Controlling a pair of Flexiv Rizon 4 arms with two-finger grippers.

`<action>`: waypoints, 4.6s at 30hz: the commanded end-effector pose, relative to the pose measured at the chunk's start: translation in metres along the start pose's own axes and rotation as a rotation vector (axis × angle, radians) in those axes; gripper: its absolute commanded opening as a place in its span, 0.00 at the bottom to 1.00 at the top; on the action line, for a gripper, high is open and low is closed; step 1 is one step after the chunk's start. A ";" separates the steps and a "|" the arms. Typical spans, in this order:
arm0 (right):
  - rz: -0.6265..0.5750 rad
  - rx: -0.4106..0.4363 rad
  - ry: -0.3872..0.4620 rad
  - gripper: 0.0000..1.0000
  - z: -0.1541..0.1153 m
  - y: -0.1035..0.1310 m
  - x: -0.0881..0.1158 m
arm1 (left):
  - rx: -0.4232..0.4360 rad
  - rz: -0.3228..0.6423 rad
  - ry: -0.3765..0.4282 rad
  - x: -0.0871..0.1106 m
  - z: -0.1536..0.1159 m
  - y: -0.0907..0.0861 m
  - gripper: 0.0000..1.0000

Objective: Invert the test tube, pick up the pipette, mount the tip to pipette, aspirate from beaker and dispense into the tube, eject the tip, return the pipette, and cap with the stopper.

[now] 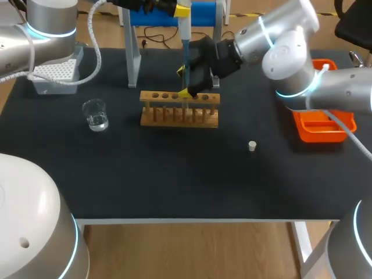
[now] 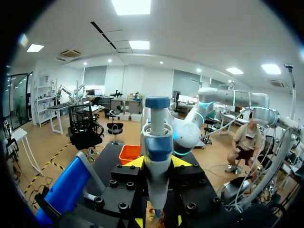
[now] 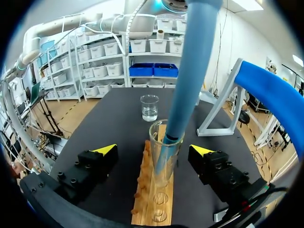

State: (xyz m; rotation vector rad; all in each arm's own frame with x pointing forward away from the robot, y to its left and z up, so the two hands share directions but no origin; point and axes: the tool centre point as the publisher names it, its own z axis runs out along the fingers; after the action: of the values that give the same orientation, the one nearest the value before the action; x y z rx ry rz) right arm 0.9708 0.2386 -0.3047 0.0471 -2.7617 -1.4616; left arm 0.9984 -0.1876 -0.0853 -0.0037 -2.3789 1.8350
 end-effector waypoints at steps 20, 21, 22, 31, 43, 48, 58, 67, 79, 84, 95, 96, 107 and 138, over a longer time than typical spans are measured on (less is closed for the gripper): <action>0.015 0.004 -0.002 1.00 0.001 0.000 -0.004 | -0.001 0.000 -0.003 0.002 0.000 -0.001 0.00; 0.015 0.004 -0.002 1.00 0.001 0.000 -0.004 | -0.001 0.000 -0.003 0.002 0.000 -0.001 0.00; 0.015 0.004 -0.002 1.00 0.001 0.000 -0.004 | -0.001 0.000 -0.003 0.002 0.000 -0.001 0.00; 0.015 0.004 -0.002 1.00 0.001 0.000 -0.004 | -0.006 0.000 -0.003 0.002 0.001 -0.002 0.00; 0.015 0.004 -0.002 1.00 0.001 0.000 -0.004 | -0.030 -0.001 -0.019 0.010 0.007 -0.019 0.00; 0.015 0.004 -0.002 1.00 0.001 0.000 -0.004 | -0.039 0.001 -0.030 0.014 0.006 -0.026 0.00; 0.015 0.004 -0.002 1.00 0.001 0.000 -0.004 | -0.041 0.007 -0.049 0.015 0.002 -0.029 0.00; 0.015 0.004 -0.002 1.00 0.001 0.000 -0.004 | -0.042 0.020 -0.060 0.014 -0.003 -0.033 0.00; 0.015 0.004 -0.002 1.00 0.001 0.000 -0.004 | -0.047 0.030 -0.067 0.016 -0.005 -0.041 0.00; 0.015 0.004 -0.002 1.00 0.001 0.000 -0.004 | -0.046 0.033 -0.074 0.017 -0.006 -0.046 0.00; 0.015 0.004 -0.002 1.00 0.001 0.000 -0.004 | -0.041 0.043 -0.082 0.019 -0.006 -0.055 0.00; 0.015 0.004 -0.002 1.00 0.001 0.000 -0.004 | -0.042 0.044 -0.083 0.019 -0.006 -0.056 0.00; 0.015 0.004 -0.002 1.00 0.001 0.000 -0.004 | -0.053 0.044 -0.095 0.023 -0.009 -0.067 0.00; 0.015 0.004 -0.002 1.00 0.001 0.000 -0.004 | -0.092 0.062 -0.242 0.111 -0.072 -0.036 0.00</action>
State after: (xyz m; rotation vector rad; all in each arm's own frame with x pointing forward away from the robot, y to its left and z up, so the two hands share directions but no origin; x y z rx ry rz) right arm 0.9744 0.2396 -0.3058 0.0236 -2.7598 -1.4561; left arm 0.9296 -0.1273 -0.0096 0.0957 -2.6320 1.7891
